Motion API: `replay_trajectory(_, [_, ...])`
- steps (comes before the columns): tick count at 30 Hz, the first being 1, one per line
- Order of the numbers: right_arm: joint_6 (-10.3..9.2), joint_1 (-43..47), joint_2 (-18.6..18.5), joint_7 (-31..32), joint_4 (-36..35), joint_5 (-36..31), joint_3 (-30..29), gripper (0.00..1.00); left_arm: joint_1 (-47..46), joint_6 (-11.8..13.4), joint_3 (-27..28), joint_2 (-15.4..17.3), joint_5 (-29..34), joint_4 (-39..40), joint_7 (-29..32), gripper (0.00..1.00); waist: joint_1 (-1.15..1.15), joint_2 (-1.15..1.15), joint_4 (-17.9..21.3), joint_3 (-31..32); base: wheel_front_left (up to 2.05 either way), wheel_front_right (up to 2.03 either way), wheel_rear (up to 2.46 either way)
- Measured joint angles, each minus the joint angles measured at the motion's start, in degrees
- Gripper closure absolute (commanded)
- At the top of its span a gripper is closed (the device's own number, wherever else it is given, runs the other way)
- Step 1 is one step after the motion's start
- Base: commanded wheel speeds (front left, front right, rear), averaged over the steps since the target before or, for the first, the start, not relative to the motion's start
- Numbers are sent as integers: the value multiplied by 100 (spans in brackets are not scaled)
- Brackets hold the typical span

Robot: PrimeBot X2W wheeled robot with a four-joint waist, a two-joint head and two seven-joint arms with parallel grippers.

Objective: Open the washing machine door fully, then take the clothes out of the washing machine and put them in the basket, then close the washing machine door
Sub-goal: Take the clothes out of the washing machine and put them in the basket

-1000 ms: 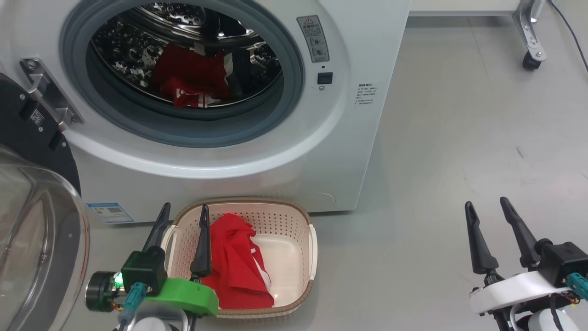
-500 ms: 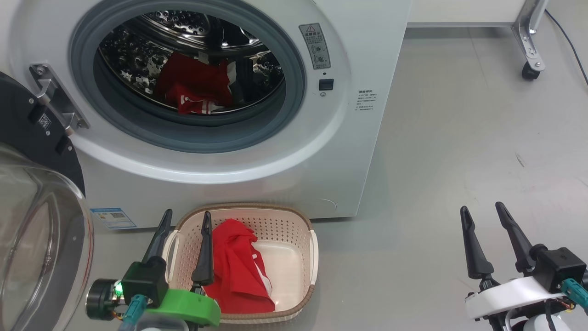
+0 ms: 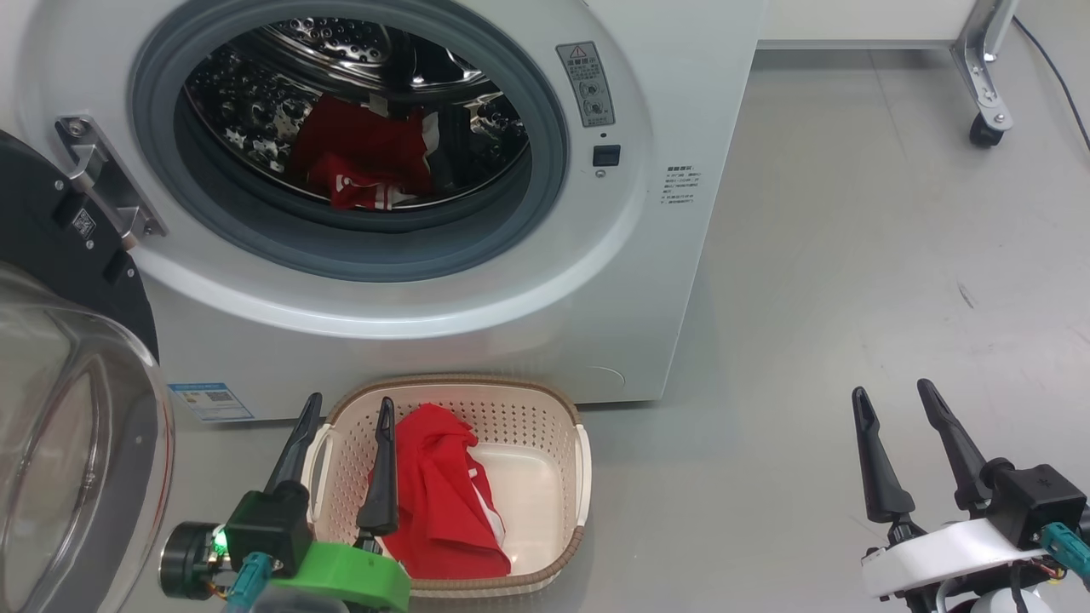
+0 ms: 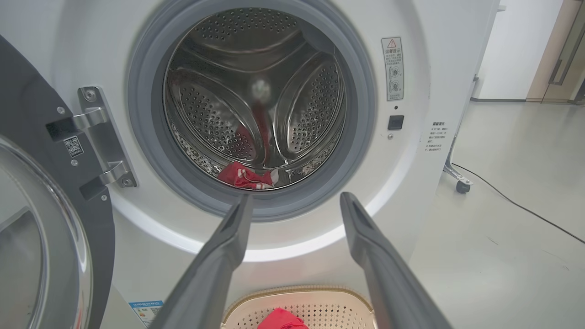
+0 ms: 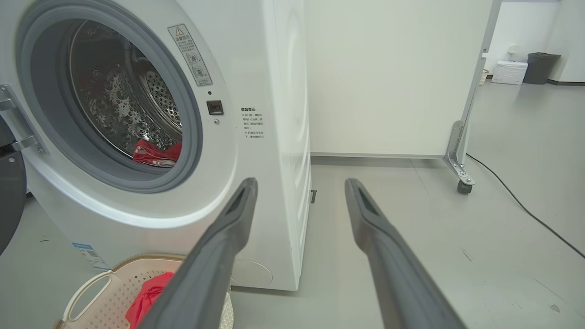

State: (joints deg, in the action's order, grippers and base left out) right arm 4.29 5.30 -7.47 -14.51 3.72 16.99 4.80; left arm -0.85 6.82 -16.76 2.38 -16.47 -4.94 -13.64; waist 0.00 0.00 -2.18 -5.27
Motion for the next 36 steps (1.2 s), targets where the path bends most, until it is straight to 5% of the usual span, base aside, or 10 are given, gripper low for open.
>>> replay_trajectory(24, [16,-18,-77,5,-224,0,49,0,-60,0,-14,2,-154,-99,302,0,0,0,89,-402,0,0,0])
replay_trajectory(36, [96,-308,-192,8,-396,80,69,0,-1135,0,-51,0,-371,-662,771,0,0,0,374,-1016,0,0,0])
